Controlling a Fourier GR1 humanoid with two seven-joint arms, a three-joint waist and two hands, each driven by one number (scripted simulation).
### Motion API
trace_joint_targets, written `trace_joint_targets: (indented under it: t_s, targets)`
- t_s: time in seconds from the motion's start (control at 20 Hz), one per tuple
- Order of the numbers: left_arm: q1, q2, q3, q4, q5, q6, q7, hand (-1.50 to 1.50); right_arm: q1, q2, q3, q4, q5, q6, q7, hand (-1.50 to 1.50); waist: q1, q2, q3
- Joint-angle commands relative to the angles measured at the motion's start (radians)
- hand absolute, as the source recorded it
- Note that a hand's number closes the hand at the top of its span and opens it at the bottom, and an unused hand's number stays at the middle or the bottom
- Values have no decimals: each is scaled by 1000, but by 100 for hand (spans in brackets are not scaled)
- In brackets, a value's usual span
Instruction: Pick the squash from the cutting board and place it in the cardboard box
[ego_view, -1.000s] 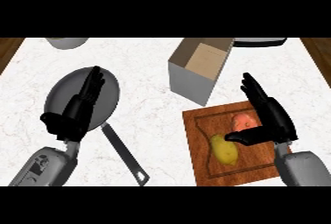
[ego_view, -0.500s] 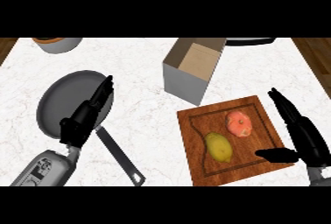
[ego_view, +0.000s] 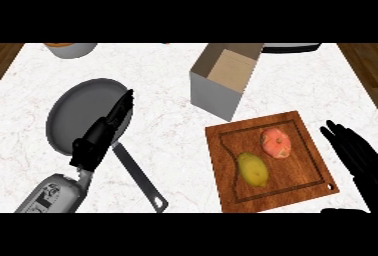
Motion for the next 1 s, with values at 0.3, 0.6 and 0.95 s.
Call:
trace_joint_targets:
  t_s: [0.3, 0.6, 0.95]
  targets:
    - [0, -26, 22, -27, -45, -46, 20, 0, -1, 17, 37, -289, -118, 336, 390, -150, 34, 8, 3]
    - [40, -46, 84, -64, -65, -96, 39, 0, -183, 153, -17, -118, -150, 405, 392, -150, 40, 9, 3]
    - [-41, -107, 145, 39, -109, -164, 59, 0, -222, 279, 65, 25, 16, 418, 393, -150, 35, 9, 3]
